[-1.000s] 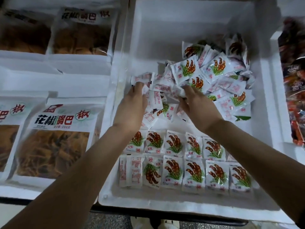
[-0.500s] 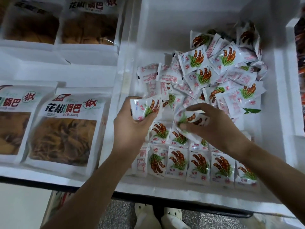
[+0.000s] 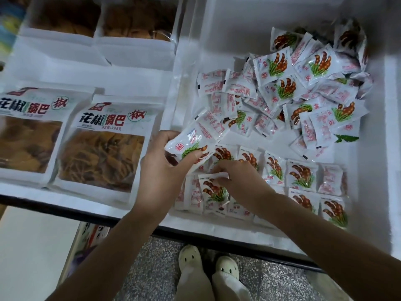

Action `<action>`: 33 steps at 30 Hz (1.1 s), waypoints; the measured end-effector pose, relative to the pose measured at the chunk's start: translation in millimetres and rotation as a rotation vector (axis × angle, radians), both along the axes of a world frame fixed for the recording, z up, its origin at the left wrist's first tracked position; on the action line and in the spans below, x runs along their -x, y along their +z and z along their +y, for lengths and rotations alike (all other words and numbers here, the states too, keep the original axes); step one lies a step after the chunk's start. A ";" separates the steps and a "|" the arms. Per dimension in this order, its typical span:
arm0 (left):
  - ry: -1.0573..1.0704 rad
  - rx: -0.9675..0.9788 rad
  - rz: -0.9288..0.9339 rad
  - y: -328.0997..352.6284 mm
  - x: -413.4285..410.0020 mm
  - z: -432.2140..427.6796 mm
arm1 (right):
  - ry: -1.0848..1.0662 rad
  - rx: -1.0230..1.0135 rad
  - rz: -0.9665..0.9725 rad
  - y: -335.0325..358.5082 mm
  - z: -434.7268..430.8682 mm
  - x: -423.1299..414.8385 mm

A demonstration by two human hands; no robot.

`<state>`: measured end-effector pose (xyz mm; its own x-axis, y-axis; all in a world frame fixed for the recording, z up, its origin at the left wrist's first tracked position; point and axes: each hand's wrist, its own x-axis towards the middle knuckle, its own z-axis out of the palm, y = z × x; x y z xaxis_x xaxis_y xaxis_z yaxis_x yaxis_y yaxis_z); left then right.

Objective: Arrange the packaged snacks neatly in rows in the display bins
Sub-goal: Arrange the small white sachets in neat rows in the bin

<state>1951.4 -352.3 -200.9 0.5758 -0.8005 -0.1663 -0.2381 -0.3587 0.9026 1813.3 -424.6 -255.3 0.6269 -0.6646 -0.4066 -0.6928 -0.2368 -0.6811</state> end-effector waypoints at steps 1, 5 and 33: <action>-0.012 -0.002 0.002 -0.4 -0.2 2.7 | -0.013 0.012 0.007 -1.2 0.4 -1.2; -0.036 -0.001 -0.009 -4.4 -2.0 11.5 | -0.060 0.055 0.029 -1.2 5.2 2.8; -0.883 -0.266 -0.529 -37.6 39.9 8.7 | -0.274 -0.058 -0.113 18.2 -1.2 79.1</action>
